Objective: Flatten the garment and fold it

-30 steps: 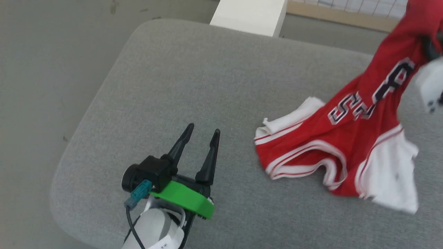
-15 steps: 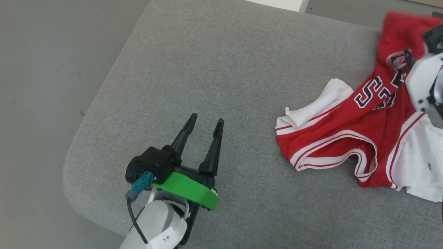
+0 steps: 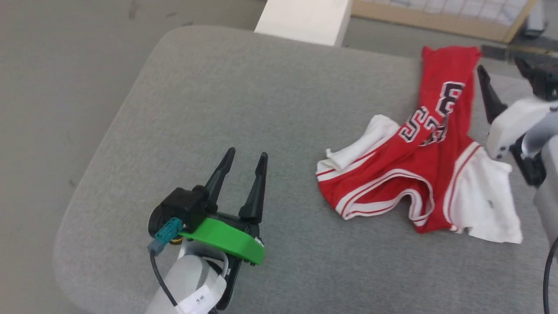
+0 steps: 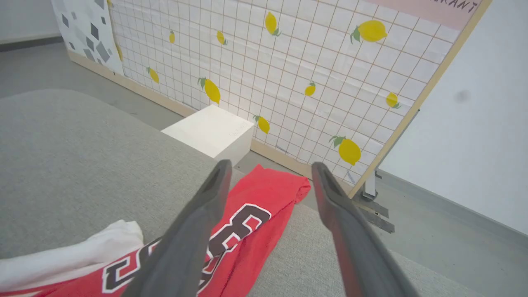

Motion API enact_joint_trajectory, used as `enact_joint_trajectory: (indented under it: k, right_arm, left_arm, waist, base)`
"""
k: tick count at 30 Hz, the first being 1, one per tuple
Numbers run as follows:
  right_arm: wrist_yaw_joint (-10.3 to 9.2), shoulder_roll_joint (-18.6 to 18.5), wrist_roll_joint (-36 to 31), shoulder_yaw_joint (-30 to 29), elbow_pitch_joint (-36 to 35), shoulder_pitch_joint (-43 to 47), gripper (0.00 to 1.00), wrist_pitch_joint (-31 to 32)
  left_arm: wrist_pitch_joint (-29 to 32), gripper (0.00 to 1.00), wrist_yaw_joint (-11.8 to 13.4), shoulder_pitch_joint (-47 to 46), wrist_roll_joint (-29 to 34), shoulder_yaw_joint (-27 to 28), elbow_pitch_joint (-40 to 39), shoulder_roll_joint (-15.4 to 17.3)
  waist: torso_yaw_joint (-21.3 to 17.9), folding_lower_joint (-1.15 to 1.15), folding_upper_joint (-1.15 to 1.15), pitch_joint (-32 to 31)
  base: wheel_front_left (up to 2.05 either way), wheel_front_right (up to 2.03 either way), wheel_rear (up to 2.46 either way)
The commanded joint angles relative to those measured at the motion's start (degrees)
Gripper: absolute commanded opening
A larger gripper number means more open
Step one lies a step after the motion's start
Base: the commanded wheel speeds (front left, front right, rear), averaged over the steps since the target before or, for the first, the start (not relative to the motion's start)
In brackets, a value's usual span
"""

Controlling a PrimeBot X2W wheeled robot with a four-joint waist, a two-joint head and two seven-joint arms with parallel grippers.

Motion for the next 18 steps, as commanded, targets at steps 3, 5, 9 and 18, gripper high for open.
enact_joint_trajectory:
  k: [3, 5, 9, 18]
  right_arm:
    - [-0.11, 0.5, 3.2, -1.8, -6.5, 6.2, 1.0, -2.0]
    - [-0.11, 1.1, 4.1, -3.4, -11.5, 10.5, 1.0, -2.2]
    - [-0.11, 3.3, 4.4, -7.0, -20.7, 19.6, 1.0, -2.3]
    - [-0.11, 13.8, 0.3, -18.3, -37.1, 40.0, 1.0, 1.4]
  left_arm:
    - [-0.2, 1.0, -0.2, 1.1, -0.7, 1.0, 0.7, -0.1]
    - [-0.2, 1.0, -0.2, 1.5, -0.9, 1.6, 1.2, -0.1]
    - [-0.2, 1.0, -0.3, 1.9, -1.4, 2.2, 2.3, -0.1]
    - [1.1, 1.0, -1.3, -0.3, -2.0, -0.6, 12.3, 0.0]
  waist:
    - [-5.1, 0.0, 0.19, -4.6]
    - [-6.3, 0.0, 0.19, -5.3]
    - [-8.4, 0.0, 0.19, -6.1]
    - [-12.2, 0.0, 0.19, -5.0]
  base:
    - [0.0, 0.0, 0.0]
    - [0.0, 0.0, 0.0]
    - [0.0, 0.0, 0.0]
    - [0.0, 0.0, 0.0]
